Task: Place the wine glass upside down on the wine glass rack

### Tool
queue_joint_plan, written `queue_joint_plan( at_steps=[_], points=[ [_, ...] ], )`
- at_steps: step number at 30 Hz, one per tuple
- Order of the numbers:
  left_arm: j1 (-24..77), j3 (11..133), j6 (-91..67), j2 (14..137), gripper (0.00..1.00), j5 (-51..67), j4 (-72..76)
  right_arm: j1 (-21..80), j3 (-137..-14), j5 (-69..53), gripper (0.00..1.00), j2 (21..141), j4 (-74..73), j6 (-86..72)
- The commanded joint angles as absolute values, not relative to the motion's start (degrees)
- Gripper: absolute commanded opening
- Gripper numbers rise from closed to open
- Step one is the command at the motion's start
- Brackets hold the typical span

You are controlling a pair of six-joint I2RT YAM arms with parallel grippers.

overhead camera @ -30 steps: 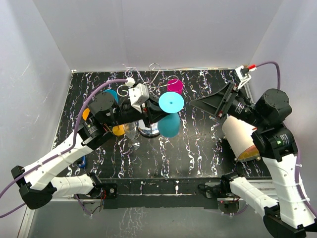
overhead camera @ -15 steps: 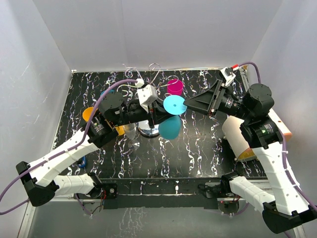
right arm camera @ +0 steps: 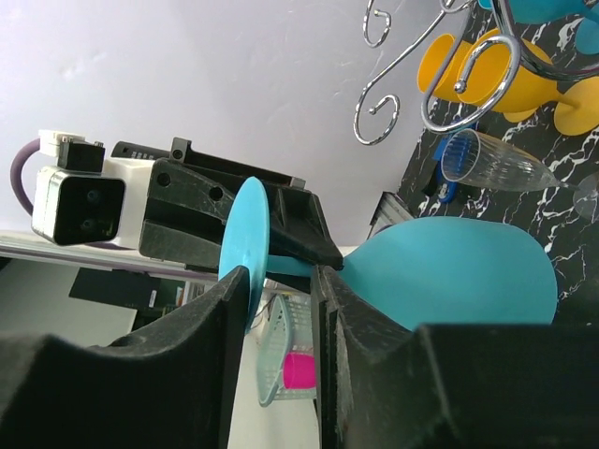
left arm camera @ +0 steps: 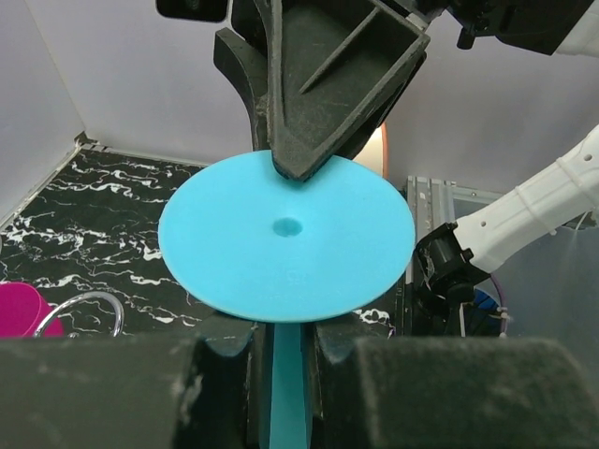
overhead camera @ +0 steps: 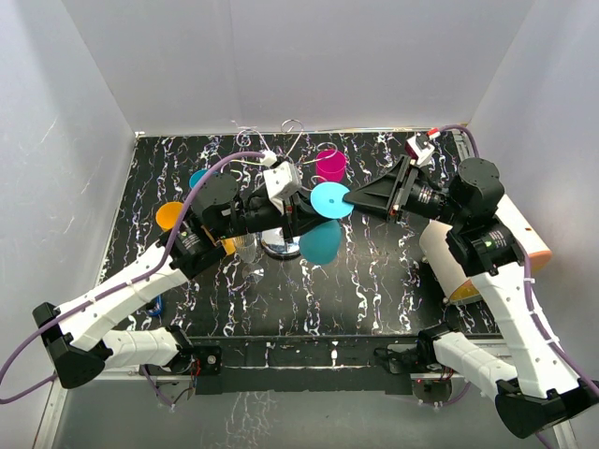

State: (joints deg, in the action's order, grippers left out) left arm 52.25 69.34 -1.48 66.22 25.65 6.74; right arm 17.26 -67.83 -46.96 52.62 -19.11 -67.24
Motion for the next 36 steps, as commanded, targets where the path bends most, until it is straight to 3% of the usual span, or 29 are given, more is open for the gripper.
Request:
queue_joint_plan(
  at_steps=[1, 9, 13, 15, 17, 18, 20, 29, 36],
  points=[
    [52.3, 68.8, -0.7, 65.8, 0.0, 25.7, 8.6, 17.6, -67.1, -49.0, 0.29, 52.6, -14.7, -69.4],
    [52.3, 68.2, -0.7, 66.7, 0.0, 26.1, 8.6, 18.3, -66.4, -50.3, 0.23, 53.2, -12.3, -72.1],
    [52.3, 68.6, -1.5, 66.9, 0.0, 23.7, 7.2, 18.5, -66.7, -49.8, 0.0, 53.7, -11.9, -72.1],
    [52.3, 69.1, -3.4, 66.4, 0.11, 21.1, 5.1, 18.5, -67.5, -47.4, 0.0, 53.5, -13.9, -70.6],
    [52.3, 68.1, -5.1, 65.0, 0.4, 19.0, 4.2, 18.6, -67.7, -45.5, 0.0, 53.5, -15.1, -70.0],
    [52.3, 67.4, -5.5, 64.1, 0.49, 17.9, 3.7, 18.6, -67.3, -44.9, 0.0, 53.5, -15.0, -70.3],
    [52.3, 66.5, -6.0, 62.6, 0.59, 16.1, 2.0, 18.6, -66.9, -43.4, 0.0, 53.5, -15.5, -70.4],
    [52.3, 68.2, -8.3, 56.4, 0.68, 9.6, -6.1, 18.6, -70.0, -33.3, 0.0, 54.4, -26.1, -65.8],
    [52.3, 70.6, -9.9, 53.4, 0.7, -4.1, -9.9, 18.6, -71.3, -27.0, 0.0, 58.3, -24.7, -64.7]
  ],
)
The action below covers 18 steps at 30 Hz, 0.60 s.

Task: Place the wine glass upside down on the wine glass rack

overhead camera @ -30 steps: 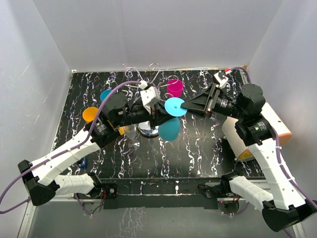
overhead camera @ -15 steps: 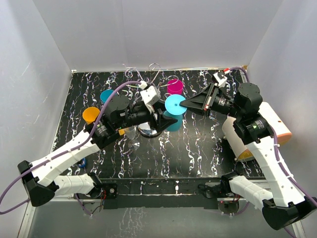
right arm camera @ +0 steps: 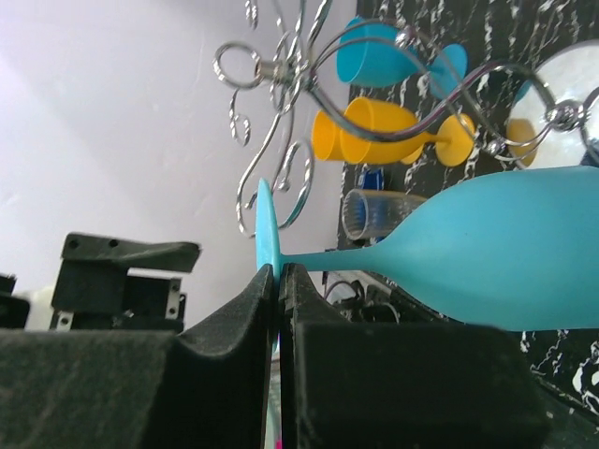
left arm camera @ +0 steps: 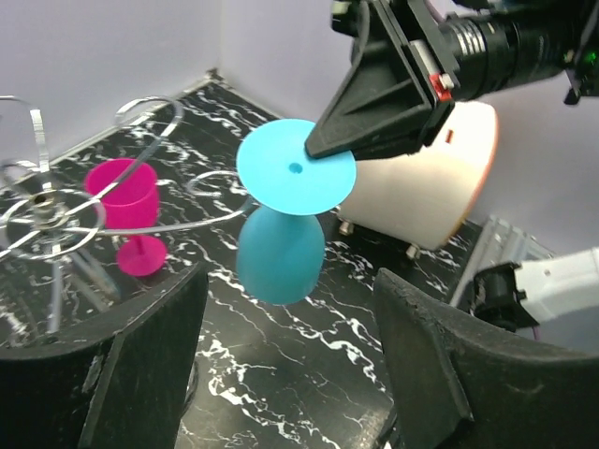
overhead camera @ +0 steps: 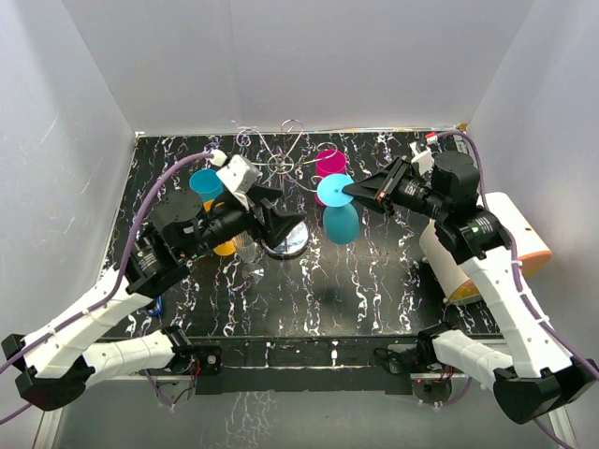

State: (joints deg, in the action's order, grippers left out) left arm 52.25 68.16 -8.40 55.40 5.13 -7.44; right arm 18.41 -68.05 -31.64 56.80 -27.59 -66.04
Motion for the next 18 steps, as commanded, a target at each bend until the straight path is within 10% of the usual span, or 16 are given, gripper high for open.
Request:
queue_joint_plan(
  at_steps=[1, 18],
  points=[
    [52.3, 70.6, -10.0, 53.1, 0.7, -5.5, -10.2, 18.6, -71.4, -27.0, 0.0, 58.9, -23.5, -65.2],
    [52.3, 69.8, -9.3, 50.7, 0.71, -30.6, -14.2, 18.8, -74.4, -31.9, 0.0, 67.5, -14.0, -68.7]
  ],
)
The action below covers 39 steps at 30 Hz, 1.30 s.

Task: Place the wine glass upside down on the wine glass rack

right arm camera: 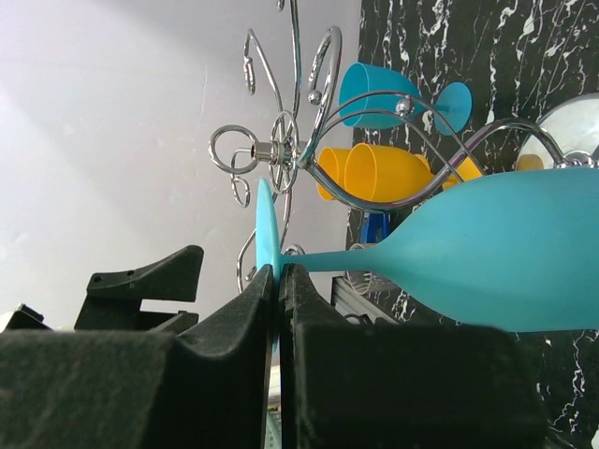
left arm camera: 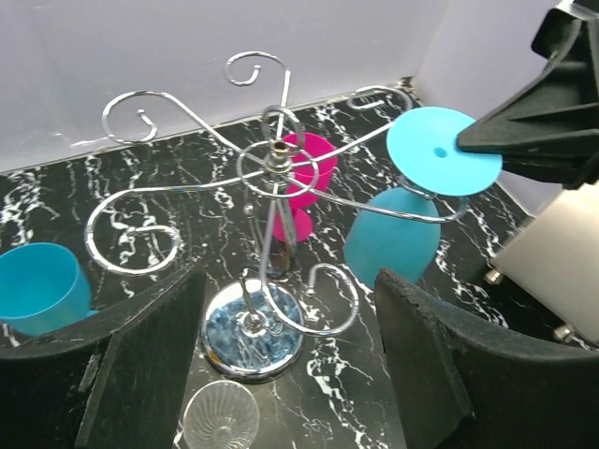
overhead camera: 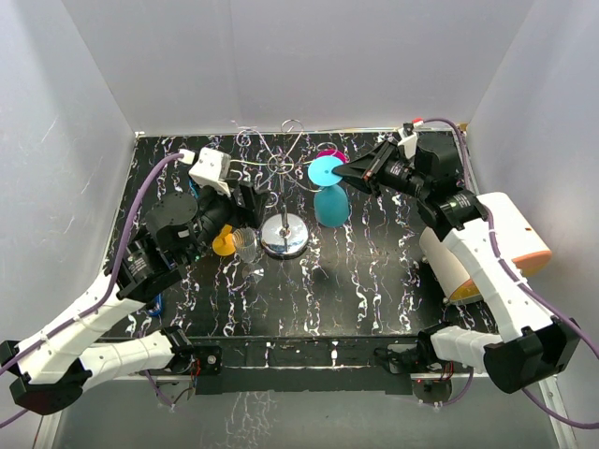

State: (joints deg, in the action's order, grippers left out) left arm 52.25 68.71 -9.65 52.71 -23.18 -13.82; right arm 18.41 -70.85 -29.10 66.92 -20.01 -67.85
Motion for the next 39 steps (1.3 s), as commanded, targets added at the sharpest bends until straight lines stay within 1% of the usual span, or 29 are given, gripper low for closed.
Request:
queue_joint_plan(
  at_steps=[1, 9, 19, 39],
  points=[
    [52.3, 69.5, -9.3, 50.3, 0.71, -31.0, -14.1, 19.0, -74.5, -32.3, 0.0, 67.7, -13.6, -68.9],
    [52.3, 68.2, -9.4, 48.2, 0.72, -31.5, -13.9, 21.8, -75.2, -35.1, 0.0, 70.1, -10.1, -70.9],
    [52.3, 67.8, -10.0, 47.6, 0.72, -31.6, -14.6, 24.2, -75.9, -35.8, 0.0, 71.5, -9.4, -71.0],
    [52.3, 66.9, -11.0, 46.8, 0.73, -30.8, -14.6, 24.4, -72.8, -33.4, 0.0, 65.3, -14.7, -70.6]
  ],
)
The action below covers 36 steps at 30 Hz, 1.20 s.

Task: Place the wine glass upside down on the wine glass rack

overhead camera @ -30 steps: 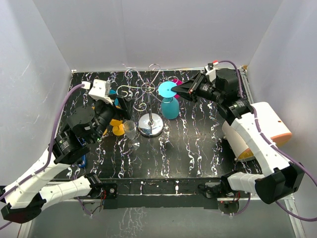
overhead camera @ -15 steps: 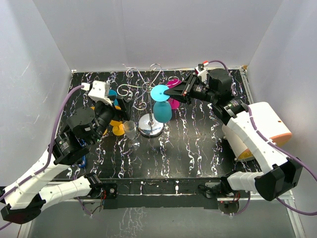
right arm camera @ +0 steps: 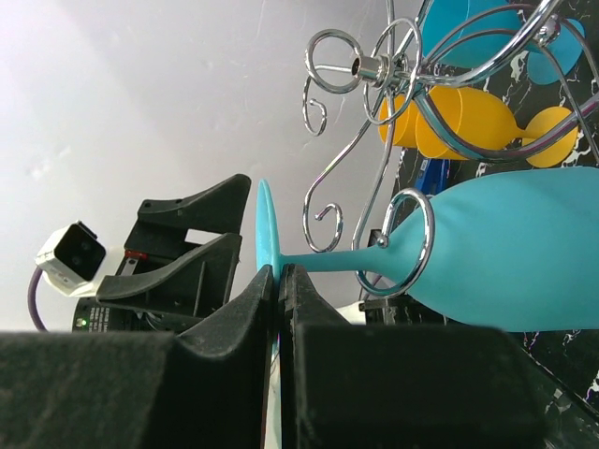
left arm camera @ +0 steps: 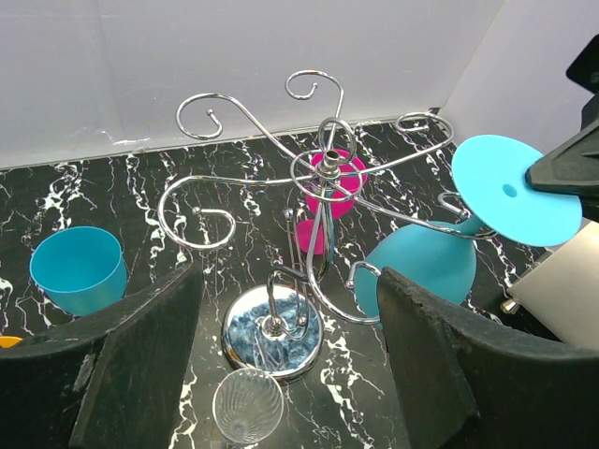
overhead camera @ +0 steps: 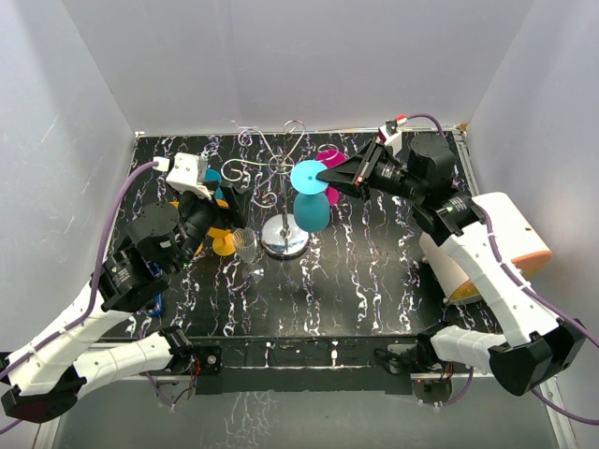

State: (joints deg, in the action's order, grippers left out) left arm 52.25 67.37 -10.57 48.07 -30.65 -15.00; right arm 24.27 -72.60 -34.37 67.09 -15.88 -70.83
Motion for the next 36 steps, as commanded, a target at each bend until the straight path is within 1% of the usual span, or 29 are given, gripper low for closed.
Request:
queue_joint_plan(
  at_steps=[1, 16, 25, 30, 34, 36],
  points=[
    [52.3, 66.9, -11.1, 46.7, 0.73, -30.8, -14.6, 24.4, -72.6, -33.3, 0.0, 65.3, -14.8, -70.6],
    [52.3, 67.8, -12.5, 47.1, 0.75, -31.3, -17.2, 24.4, -74.3, -24.5, 0.0, 64.4, -21.4, -66.3],
    [52.3, 69.0, -15.5, 46.5, 0.76, -30.9, -22.2, 24.4, -74.7, -22.0, 0.0, 66.5, -20.0, -65.2],
    [52.4, 74.4, -23.3, 48.0, 0.74, -41.2, -35.4, 24.4, -75.4, -22.8, 0.0, 68.0, -19.1, -64.4],
    [52.3, 74.9, -27.7, 46.9, 0.73, -42.7, -41.6, 24.4, -75.4, -22.8, 0.06, 68.5, -18.9, -63.8],
    [52.3, 74.5, -30.0, 46.5, 0.73, -42.6, -44.0, 24.4, -75.4, -22.7, 0.12, 68.6, -18.9, -63.8]
  ],
)
